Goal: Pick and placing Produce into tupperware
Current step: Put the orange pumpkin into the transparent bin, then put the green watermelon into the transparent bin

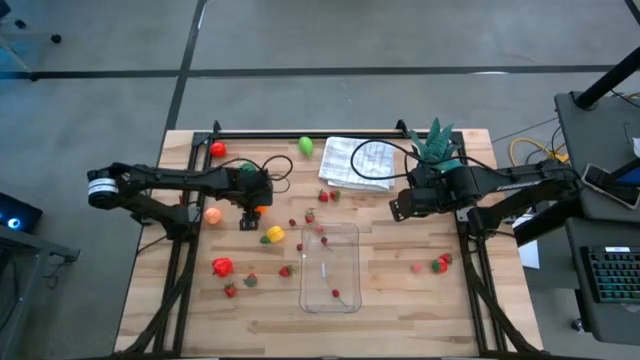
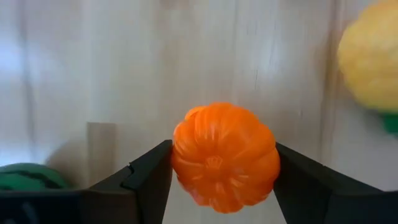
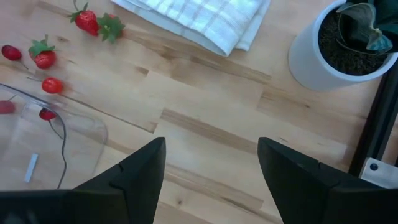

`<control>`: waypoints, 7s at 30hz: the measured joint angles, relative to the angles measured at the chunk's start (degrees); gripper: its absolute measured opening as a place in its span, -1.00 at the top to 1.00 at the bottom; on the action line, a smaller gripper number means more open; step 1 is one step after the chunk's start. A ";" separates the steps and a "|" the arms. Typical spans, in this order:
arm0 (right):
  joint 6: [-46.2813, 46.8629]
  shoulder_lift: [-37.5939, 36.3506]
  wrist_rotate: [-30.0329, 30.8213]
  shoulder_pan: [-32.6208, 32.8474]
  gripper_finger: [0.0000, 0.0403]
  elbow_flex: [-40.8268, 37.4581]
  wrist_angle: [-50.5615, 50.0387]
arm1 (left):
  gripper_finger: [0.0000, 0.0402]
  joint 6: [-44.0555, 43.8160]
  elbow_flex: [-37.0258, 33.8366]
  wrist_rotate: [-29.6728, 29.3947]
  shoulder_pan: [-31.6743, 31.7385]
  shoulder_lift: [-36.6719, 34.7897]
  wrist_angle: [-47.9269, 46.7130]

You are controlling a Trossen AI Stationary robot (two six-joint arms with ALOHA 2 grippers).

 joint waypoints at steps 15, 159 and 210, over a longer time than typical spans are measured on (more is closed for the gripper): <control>-1.11 -0.02 0.13 0.17 -0.22 0.00 12.00 | -0.10 0.65 15.40 10.97 -1.35 -10.51 11.47; 6.41 0.15 19.43 15.61 -0.23 12.75 -3.28 | -0.76 -5.32 13.46 -5.46 25.79 20.62 -10.49; 0.74 -0.10 16.15 18.34 -0.22 13.00 -2.98 | -0.37 -25.12 20.31 -2.41 -25.38 0.05 16.51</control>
